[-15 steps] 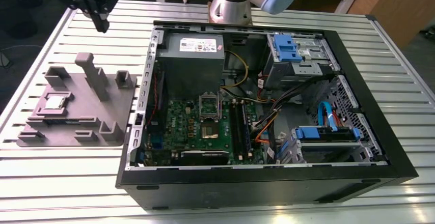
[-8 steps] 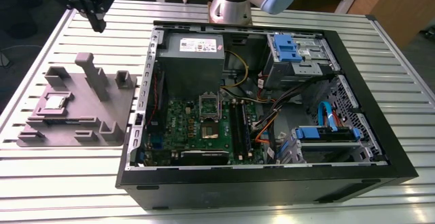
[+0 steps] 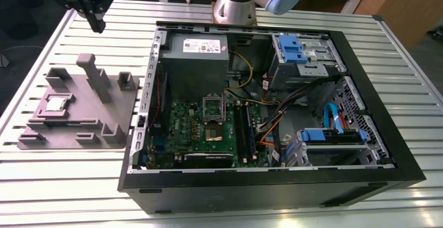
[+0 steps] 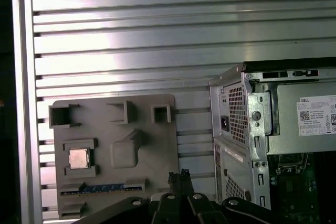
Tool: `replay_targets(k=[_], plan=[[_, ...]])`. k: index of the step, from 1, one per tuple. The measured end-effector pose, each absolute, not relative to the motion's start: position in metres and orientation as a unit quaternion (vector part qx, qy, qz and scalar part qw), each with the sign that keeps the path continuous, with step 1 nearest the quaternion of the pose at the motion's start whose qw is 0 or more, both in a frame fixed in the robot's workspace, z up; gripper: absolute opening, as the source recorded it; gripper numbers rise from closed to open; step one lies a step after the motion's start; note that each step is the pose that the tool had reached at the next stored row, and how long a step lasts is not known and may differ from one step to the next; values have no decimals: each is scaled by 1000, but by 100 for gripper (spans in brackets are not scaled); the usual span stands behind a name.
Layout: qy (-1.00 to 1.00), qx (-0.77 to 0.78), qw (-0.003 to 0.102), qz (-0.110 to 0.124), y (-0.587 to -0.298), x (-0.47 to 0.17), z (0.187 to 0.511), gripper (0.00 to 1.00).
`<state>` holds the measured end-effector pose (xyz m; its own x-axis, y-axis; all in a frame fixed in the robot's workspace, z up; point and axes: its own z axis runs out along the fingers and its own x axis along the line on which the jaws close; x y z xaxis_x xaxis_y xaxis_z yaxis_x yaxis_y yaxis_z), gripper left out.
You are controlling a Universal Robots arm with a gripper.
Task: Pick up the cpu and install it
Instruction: 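Reach for the cpu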
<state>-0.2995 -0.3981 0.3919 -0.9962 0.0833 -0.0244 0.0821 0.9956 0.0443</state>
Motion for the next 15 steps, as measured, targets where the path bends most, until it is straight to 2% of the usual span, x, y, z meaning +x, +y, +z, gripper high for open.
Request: replay_targets(k=[15], plan=[[999, 41, 13, 22, -398, -305, 392, 10]])
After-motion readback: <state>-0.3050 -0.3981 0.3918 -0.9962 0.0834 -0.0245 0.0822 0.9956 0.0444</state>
